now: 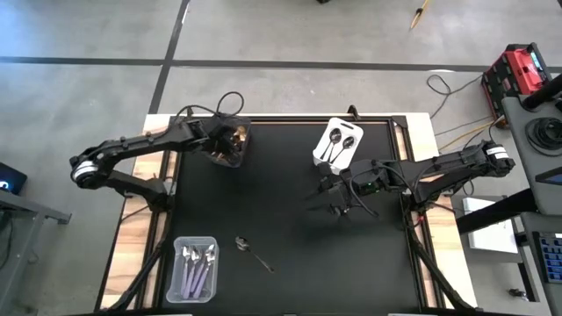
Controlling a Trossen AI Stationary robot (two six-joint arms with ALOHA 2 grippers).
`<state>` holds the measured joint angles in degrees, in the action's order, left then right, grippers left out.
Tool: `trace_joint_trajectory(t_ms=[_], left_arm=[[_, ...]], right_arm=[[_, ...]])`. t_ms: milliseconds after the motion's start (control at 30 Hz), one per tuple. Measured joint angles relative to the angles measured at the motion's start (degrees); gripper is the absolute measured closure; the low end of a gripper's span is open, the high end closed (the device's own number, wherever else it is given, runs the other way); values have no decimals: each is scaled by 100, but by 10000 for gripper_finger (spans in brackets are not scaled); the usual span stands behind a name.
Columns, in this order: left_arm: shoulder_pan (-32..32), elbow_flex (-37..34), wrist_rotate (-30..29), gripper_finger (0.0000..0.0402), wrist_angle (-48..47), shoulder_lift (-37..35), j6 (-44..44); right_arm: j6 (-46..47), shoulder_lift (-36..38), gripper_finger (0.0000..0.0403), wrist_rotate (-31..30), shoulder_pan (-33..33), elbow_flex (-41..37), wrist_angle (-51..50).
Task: Sort silverware by color (type)
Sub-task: Put the black spoon into the white bin
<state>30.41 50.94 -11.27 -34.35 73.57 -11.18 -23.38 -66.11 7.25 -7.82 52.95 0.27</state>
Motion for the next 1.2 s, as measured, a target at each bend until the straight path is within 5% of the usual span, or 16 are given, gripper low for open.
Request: trace_joint_trajectory(t_ms=[267,700,1200], left_arm=[[-783,0,-50,401,136,-777,-176],[-2763,-78,-1366,402,219,-1735,-573],[-4409,-232,-2250,401,273,-2072,-629]], right_arm=[[46,0,280,-158,-2,-2,-2],[394,0,280,-179,-1,-4,66],[2470,-200,280,-1185,-17,-4,435]])
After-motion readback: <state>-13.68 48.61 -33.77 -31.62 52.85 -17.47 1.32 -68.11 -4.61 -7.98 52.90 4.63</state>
